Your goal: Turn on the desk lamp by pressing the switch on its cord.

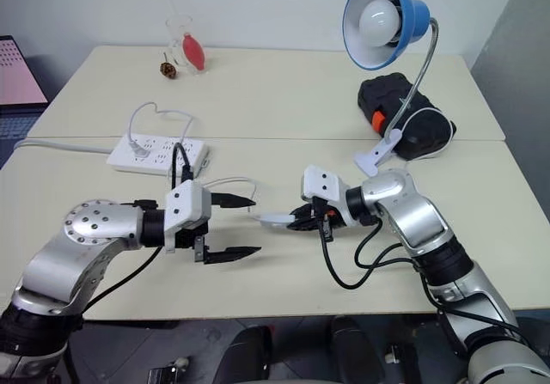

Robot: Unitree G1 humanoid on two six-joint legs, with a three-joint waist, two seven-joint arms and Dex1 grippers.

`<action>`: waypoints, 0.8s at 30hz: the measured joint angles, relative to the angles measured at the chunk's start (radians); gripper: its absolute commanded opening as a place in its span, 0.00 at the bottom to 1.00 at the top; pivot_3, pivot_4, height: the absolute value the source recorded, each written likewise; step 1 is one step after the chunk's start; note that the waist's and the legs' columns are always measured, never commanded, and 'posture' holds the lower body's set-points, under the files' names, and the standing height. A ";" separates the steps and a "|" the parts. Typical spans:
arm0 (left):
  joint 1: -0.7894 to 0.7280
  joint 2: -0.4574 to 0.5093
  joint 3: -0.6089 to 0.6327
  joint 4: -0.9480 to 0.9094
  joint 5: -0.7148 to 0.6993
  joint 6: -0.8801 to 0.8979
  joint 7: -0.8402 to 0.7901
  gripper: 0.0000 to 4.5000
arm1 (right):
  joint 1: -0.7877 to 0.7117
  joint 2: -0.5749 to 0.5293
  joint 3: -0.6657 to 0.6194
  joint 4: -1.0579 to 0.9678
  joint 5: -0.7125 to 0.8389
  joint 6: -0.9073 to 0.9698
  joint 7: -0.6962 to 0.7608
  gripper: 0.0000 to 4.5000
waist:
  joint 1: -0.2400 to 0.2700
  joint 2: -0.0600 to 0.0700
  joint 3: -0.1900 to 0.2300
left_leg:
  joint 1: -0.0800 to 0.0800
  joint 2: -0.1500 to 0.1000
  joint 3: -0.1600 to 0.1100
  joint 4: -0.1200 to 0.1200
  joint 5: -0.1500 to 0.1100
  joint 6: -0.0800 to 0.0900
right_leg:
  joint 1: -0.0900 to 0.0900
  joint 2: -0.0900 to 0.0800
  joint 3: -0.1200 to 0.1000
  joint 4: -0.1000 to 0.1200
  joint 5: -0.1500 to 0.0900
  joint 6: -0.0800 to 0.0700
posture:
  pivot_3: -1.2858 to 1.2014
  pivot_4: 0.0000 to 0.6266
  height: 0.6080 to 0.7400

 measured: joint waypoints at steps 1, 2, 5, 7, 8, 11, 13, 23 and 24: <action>-0.005 -0.003 -0.005 0.008 0.005 -0.001 -0.001 1.00 | 0.001 -0.001 0.001 -0.002 0.001 0.005 -0.002 0.08 | 0.000 0.000 0.000 | 0.000 0.000 0.000 0.000 0.000 0.000 | 0.000 0.000 0.000 0.000 0.000 0.000 | 0.52 0.24 1.00; -0.013 -0.008 -0.013 0.019 0.014 -0.003 -0.003 1.00 | 0.002 -0.002 0.001 -0.005 0.004 0.011 -0.004 0.08 | 0.001 0.000 0.000 | 0.000 0.000 0.000 0.000 0.000 0.000 | 0.000 0.000 0.000 0.000 0.000 0.000 | 0.52 0.24 1.00; -0.032 -0.036 -0.029 0.068 0.031 -0.008 -0.003 1.00 | 0.002 -0.003 0.005 -0.023 0.008 0.027 -0.014 0.08 | 0.002 0.000 0.000 | 0.000 0.000 0.000 0.000 0.000 0.000 | 0.000 0.000 0.000 0.000 0.000 0.000 | 0.52 0.24 1.00; -0.035 -0.048 -0.032 0.087 0.038 -0.009 -0.002 1.00 | 0.002 -0.004 0.005 -0.030 0.008 0.030 -0.020 0.08 | 0.001 0.000 0.000 | 0.000 0.000 0.000 0.000 0.000 0.000 | 0.000 0.000 0.000 0.000 0.000 0.000 | 0.52 0.24 1.00; -0.038 -0.051 -0.034 0.091 0.039 -0.009 -0.001 1.00 | 0.002 -0.006 0.005 -0.032 0.008 0.031 -0.021 0.08 | 0.002 0.000 0.000 | -0.001 0.000 0.000 0.000 0.000 0.000 | 0.000 0.000 0.000 0.000 0.000 0.000 | 0.52 0.24 1.00; -0.057 -0.071 -0.035 0.107 0.043 -0.009 0.003 1.00 | 0.002 -0.008 0.009 -0.034 0.008 0.031 -0.022 0.08 | 0.002 0.000 0.000 | 0.000 0.000 0.000 0.000 0.000 0.000 | 0.000 0.000 0.000 0.000 0.000 0.000 | 0.52 0.24 1.00; -0.058 -0.074 -0.036 0.107 0.046 -0.009 0.003 1.00 | 0.002 -0.008 0.015 -0.034 0.008 0.031 -0.022 0.08 | 0.001 0.000 0.000 | 0.000 0.000 0.000 0.000 0.000 0.000 | 0.000 0.000 0.000 0.000 0.000 0.000 | 0.52 0.24 1.00; -0.063 -0.112 -0.041 0.108 0.060 -0.008 0.004 0.84 | 0.001 -0.009 0.025 -0.034 0.008 0.025 -0.022 0.08 | 0.001 0.000 0.000 | 0.000 0.000 0.000 0.000 0.000 0.000 | 0.000 0.000 0.000 0.000 0.000 0.000 | 0.52 0.24 1.00; -0.064 -0.113 -0.044 0.109 0.061 -0.009 0.004 0.80 | 0.000 -0.009 0.025 -0.034 0.008 0.024 -0.022 0.08 | 0.001 0.000 0.000 | 0.000 0.000 0.000 0.000 0.000 0.000 | 0.000 0.000 0.000 0.000 0.000 0.000 | 0.52 0.24 1.00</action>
